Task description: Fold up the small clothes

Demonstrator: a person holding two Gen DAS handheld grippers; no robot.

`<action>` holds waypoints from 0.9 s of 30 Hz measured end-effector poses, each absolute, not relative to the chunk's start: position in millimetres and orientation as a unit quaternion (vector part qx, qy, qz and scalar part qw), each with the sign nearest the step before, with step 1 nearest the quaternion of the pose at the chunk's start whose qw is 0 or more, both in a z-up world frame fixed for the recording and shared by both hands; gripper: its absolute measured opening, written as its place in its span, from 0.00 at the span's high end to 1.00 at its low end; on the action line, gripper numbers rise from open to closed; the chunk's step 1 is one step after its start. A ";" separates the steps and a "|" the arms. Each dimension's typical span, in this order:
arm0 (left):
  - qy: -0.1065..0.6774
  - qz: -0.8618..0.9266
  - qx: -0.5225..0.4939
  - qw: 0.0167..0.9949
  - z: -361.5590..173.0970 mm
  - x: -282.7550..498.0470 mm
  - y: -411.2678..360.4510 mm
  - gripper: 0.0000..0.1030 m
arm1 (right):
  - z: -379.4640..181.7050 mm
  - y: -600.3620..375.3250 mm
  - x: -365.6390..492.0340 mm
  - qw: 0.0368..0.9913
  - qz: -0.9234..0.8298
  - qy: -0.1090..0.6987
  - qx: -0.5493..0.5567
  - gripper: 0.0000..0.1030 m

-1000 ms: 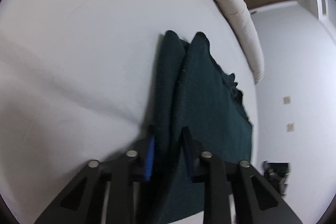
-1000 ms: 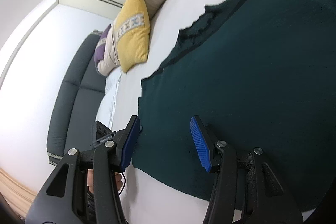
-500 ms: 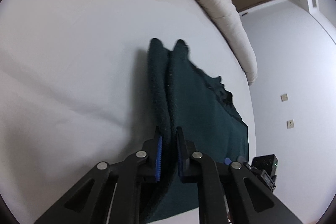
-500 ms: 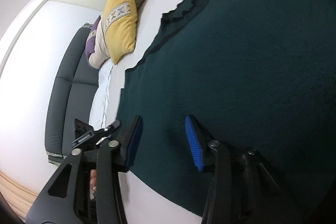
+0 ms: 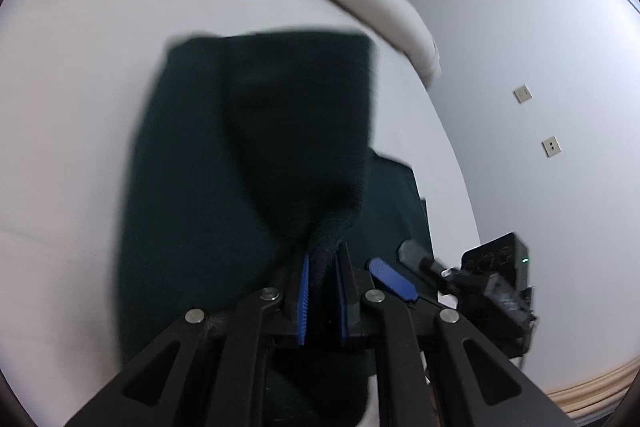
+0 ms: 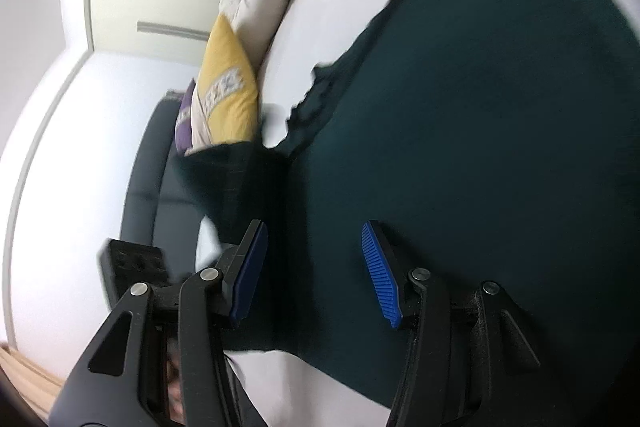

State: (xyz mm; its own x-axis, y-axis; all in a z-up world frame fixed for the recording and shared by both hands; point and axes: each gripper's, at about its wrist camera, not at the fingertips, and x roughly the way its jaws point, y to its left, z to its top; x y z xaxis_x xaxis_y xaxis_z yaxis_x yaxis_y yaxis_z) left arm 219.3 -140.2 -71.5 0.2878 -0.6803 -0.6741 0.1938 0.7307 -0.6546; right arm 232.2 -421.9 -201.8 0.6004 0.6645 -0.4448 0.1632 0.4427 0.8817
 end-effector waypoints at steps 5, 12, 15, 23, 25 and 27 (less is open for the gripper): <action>0.521 -0.281 -0.236 0.771 -98.4 212.8 -155.6 0.85 | -210.4 -436.5 231.7 0.731 0.170 0.417 0.513 0.54; 0.478 -0.328 -0.264 0.771 -59.1 184.9 -116.4 0.50 | -201.5 -409.2 251.9 0.734 0.170 0.439 0.490 0.52; 0.447 -0.334 -0.267 0.786 -45.0 171.2 -99.2 0.49 | -200.2 -387.3 266.7 0.734 0.161 0.476 0.456 0.52; 0.472 -0.305 -0.249 0.789 -83.4 162.5 -73.0 0.62 | -209.3 -360.5 293.9 0.717 0.133 0.517 0.449 0.52; 0.472 -0.312 -0.236 0.790 -85.7 157.3 -77.6 0.62 | -210.9 -353.7 301.3 0.716 0.132 0.523 0.442 0.53; 0.472 -0.315 -0.220 0.794 -87.3 150.9 -76.1 0.62 | -210.4 -348.0 307.4 0.719 0.129 0.531 0.429 0.67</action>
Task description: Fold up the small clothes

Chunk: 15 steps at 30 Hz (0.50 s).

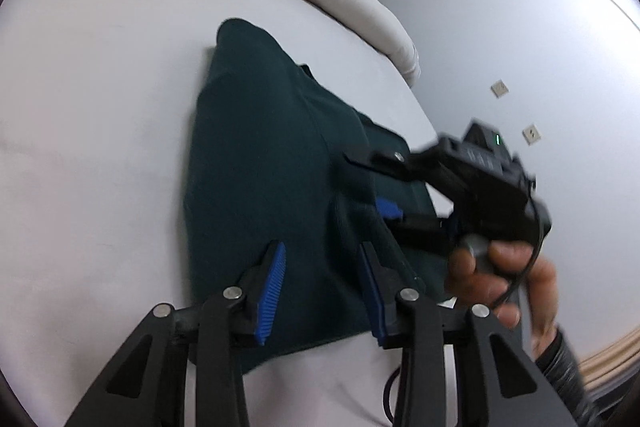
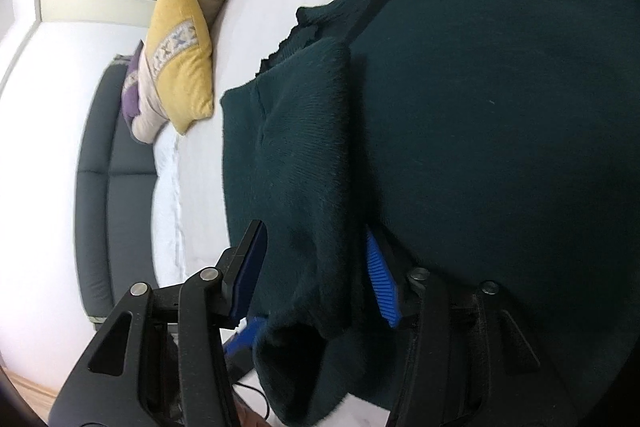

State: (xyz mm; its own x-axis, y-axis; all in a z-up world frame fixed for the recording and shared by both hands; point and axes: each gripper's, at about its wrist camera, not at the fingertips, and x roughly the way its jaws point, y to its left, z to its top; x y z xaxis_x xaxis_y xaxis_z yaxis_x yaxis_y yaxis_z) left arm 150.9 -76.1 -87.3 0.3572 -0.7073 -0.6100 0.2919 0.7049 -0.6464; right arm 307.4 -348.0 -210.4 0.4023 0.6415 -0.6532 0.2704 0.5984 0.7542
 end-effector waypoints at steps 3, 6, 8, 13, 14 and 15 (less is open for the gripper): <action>0.478 -0.312 -0.181 0.801 -92.0 146.4 -81.2 0.62 | -209.2 -340.9 313.2 0.731 0.112 0.545 0.396 0.87; 0.489 -0.311 -0.151 0.801 -99.4 143.0 -87.2 0.62 | -206.0 -347.0 309.6 0.738 0.111 0.536 0.394 0.89; 0.486 -0.307 -0.127 0.808 -100.0 138.2 -93.2 0.62 | -203.8 -349.2 307.0 0.744 0.112 0.532 0.389 0.90; 0.471 -0.326 -0.065 0.817 -87.5 116.3 -111.6 0.62 | -195.2 -360.6 297.9 0.766 0.114 0.509 0.376 0.91; 0.467 -0.334 -0.074 0.816 -83.7 113.6 -109.3 0.62 | -191.3 -366.0 295.6 0.772 0.114 0.500 0.374 0.91; 0.461 -0.339 -0.087 0.816 -77.5 112.0 -106.2 0.62 | -186.7 -373.8 292.7 0.778 0.111 0.492 0.374 0.91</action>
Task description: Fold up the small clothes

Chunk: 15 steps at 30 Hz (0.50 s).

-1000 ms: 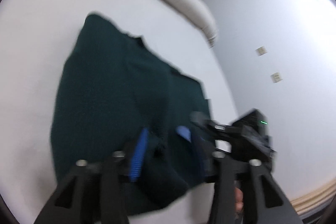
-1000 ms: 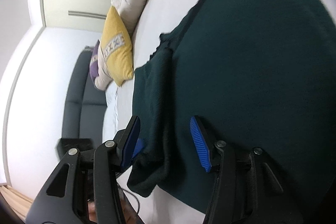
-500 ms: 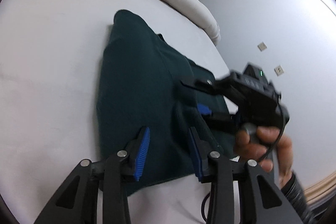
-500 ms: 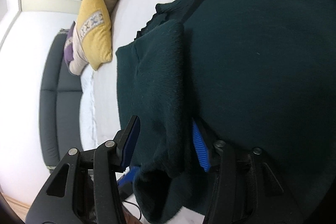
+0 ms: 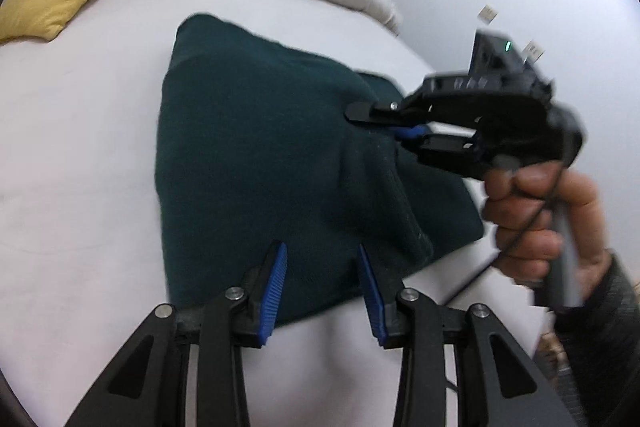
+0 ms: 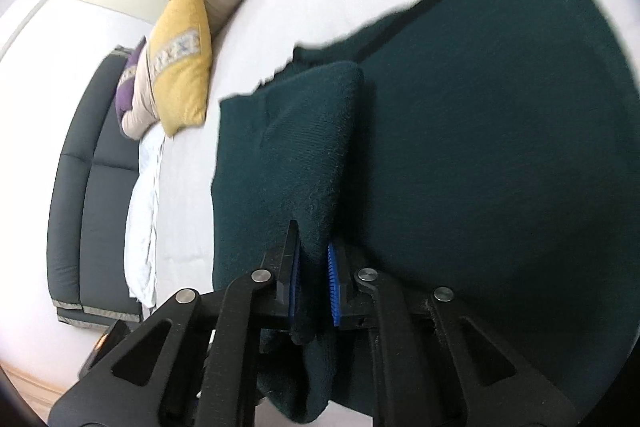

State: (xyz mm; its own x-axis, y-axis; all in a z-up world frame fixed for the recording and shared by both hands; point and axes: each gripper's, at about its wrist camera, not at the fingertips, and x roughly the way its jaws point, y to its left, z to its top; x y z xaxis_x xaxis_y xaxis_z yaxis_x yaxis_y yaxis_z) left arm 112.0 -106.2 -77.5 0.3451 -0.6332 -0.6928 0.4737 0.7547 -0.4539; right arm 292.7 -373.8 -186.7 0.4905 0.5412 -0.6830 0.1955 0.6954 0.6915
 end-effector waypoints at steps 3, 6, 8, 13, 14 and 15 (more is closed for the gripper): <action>0.441 -0.342 -0.098 0.824 -61.8 113.0 -101.1 0.60 | -177.8 -398.9 290.5 0.784 0.107 0.480 0.378 0.91; 0.431 -0.345 -0.104 0.827 -49.9 119.8 -98.6 0.60 | -166.9 -432.7 283.4 0.794 0.105 0.469 0.372 0.91; 0.427 -0.341 -0.100 0.832 -43.7 122.9 -100.9 0.56 | -158.2 -449.8 277.6 0.800 0.100 0.462 0.369 0.91; 0.420 -0.337 -0.072 0.840 -36.6 137.1 -123.0 0.49 | -153.6 -488.8 264.6 0.801 0.087 0.459 0.373 0.91; 0.418 -0.336 -0.068 0.841 -38.5 149.3 -131.7 0.49 | -153.7 -493.7 263.7 0.801 0.086 0.460 0.375 0.91; 0.416 -0.336 -0.062 0.843 -36.9 152.4 -137.6 0.49 | -155.7 -500.2 261.4 0.799 0.084 0.460 0.378 0.91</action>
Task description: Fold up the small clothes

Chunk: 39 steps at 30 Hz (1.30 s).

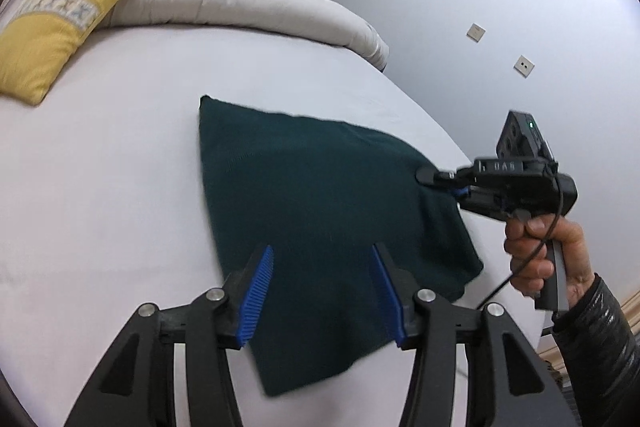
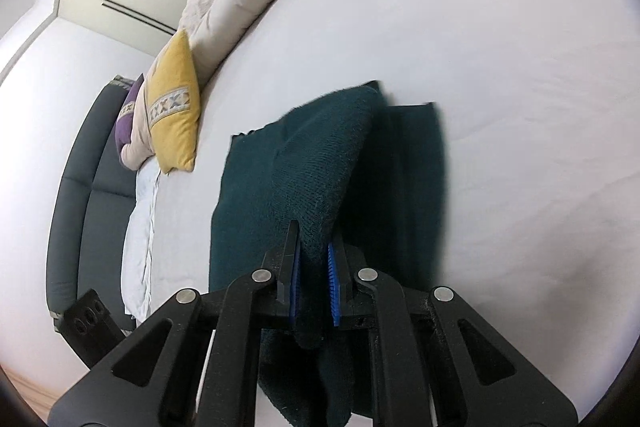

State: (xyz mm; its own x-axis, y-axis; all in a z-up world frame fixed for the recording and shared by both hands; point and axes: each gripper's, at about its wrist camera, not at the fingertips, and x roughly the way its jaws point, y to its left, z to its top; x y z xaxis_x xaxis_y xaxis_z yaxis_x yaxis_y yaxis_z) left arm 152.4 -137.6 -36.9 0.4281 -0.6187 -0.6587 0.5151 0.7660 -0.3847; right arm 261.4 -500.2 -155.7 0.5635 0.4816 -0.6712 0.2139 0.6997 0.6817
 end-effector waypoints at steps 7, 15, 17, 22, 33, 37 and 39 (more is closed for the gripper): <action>0.442 -0.314 -0.029 0.840 -62.7 189.7 -187.1 0.49 | -201.0 -527.4 251.2 0.784 0.073 0.454 0.417 0.91; 0.452 -0.304 -0.003 0.839 -81.7 197.6 -197.3 0.50 | -233.5 -542.1 230.9 0.777 0.078 0.431 0.452 0.84; 0.459 -0.305 -0.015 0.834 -82.9 201.0 -195.8 0.50 | -217.2 -539.3 217.5 0.790 0.039 0.446 0.419 0.72; 0.464 -0.305 -0.012 0.832 -81.6 205.5 -203.1 0.50 | -159.9 -506.2 185.5 0.826 0.046 0.425 0.368 0.38; 0.471 -0.306 -0.009 0.827 -81.8 200.9 -197.5 0.50 | -212.8 -489.8 140.2 0.777 0.027 0.467 0.421 0.96; 0.468 -0.307 -0.003 0.828 -84.8 199.5 -199.5 0.50 | -244.8 -495.6 123.2 0.760 0.038 0.447 0.470 0.97; 0.463 -0.306 0.004 0.831 -84.9 197.8 -201.4 0.49 | -249.5 -491.2 123.7 0.762 0.038 0.437 0.476 0.97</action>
